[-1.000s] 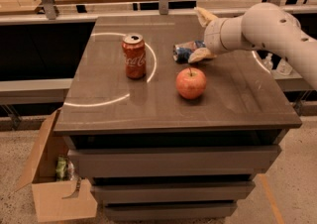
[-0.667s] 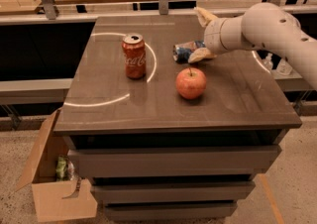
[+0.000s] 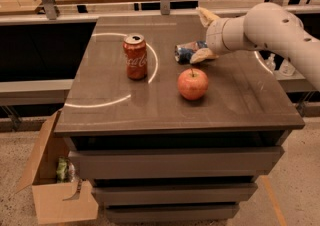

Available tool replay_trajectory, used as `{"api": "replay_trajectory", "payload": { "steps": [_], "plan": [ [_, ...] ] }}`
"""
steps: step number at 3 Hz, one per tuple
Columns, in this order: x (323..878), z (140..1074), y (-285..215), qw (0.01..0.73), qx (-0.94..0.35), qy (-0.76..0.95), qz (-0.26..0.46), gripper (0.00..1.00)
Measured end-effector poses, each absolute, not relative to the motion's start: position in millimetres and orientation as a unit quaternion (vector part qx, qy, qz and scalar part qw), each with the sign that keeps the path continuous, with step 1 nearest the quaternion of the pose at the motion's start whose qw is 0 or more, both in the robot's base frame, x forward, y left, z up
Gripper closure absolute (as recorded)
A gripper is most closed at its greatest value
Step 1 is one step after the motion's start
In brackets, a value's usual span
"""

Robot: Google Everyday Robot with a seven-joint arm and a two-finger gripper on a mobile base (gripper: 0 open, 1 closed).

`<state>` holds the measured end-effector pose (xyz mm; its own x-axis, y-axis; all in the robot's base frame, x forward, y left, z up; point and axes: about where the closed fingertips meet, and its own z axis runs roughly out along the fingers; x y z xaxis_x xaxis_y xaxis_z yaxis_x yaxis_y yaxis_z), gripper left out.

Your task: Knock redbull can over

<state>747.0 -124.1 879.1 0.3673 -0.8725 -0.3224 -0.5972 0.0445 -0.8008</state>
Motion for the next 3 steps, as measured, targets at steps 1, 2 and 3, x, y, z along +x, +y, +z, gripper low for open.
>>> {"api": "replay_trajectory", "payload": {
  "steps": [1,2,3],
  "plan": [
    [747.0,879.2,-124.1,0.476,-0.676,0.544,-0.145,0.0],
    [747.0,879.3,-124.1,0.476,-0.676,0.543,-0.145,0.0],
    [743.0,925.7,-129.1,0.514,-0.664,0.514,-0.174,0.0]
  ]
}}
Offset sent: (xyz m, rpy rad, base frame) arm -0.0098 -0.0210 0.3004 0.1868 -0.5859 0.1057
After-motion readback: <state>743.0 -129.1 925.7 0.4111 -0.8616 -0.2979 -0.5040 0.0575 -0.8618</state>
